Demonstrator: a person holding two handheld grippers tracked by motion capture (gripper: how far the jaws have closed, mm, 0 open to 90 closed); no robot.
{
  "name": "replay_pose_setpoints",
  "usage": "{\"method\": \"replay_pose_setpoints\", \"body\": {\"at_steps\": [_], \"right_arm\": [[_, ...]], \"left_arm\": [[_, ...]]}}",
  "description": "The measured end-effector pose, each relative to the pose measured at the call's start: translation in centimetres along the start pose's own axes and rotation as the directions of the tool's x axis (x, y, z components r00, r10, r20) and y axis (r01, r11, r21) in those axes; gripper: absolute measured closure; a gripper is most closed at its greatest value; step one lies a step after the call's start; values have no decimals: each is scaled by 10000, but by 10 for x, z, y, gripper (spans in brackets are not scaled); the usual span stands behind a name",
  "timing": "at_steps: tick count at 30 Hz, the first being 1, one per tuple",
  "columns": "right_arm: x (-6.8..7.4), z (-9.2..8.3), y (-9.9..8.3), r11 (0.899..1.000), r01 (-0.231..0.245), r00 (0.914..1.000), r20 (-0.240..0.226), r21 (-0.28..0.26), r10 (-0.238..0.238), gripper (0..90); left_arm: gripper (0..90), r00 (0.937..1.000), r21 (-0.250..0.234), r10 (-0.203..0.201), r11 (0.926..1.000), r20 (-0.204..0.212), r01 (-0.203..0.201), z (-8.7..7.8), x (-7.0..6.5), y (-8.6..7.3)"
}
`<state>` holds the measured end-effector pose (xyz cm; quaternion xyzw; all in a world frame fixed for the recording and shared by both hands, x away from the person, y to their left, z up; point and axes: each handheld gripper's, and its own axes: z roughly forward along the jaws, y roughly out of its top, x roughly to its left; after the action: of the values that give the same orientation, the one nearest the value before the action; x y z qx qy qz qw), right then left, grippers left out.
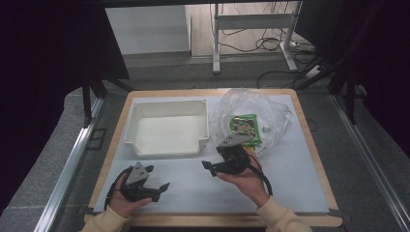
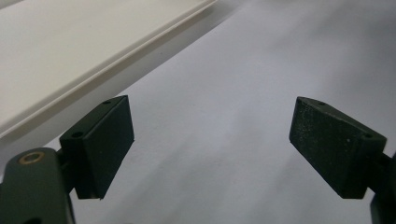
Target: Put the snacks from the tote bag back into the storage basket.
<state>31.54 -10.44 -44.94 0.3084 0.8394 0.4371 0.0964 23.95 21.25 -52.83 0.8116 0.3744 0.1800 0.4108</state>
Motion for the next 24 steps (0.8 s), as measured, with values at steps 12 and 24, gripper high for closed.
{"method": "replay_pose_setpoints", "body": {"at_steps": [12,24], "right_arm": [[-8,-19,28,9977,-35,9996,282,-680,54,270],[-20,-33,37,9953,-52,9976,679,-968,118,270]], "left_arm": [[141,10000,-19,46,10000,28,-46,0,0,1],[142,10000,15,53,10000,15,-53,0,0,1]]}}
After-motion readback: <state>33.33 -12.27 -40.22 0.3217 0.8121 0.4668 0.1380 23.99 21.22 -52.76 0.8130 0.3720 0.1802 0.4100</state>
